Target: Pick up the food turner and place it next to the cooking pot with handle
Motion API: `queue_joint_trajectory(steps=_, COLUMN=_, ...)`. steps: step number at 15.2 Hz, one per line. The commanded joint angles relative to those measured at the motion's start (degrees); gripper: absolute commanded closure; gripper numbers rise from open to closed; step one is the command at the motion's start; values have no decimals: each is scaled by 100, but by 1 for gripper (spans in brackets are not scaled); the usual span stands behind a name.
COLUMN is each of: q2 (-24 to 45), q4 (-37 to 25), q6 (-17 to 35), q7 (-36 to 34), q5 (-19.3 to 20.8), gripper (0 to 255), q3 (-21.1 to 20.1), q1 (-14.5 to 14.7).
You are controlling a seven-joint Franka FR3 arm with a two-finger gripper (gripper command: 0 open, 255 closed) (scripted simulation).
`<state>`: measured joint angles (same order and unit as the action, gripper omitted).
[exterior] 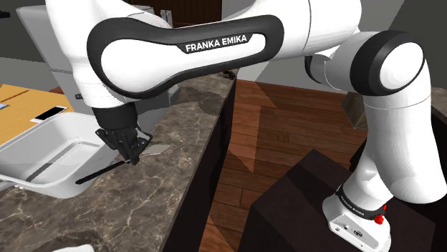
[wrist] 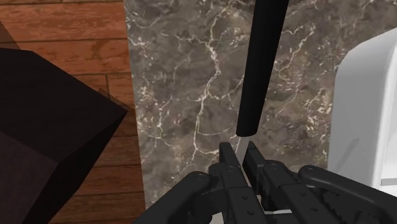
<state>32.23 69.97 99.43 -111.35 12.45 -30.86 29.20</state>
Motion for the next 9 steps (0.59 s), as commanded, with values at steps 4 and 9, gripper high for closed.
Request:
queue_joint_trajectory(steps=4, q2=-26, q4=441, q6=407, q7=-11, q5=1, gripper=255, q3=8, q1=-79)
queue_joint_trajectory(steps=9, q2=15, q4=774, q6=768, q7=-29, q5=30, gripper=255, q3=29, q1=-118)
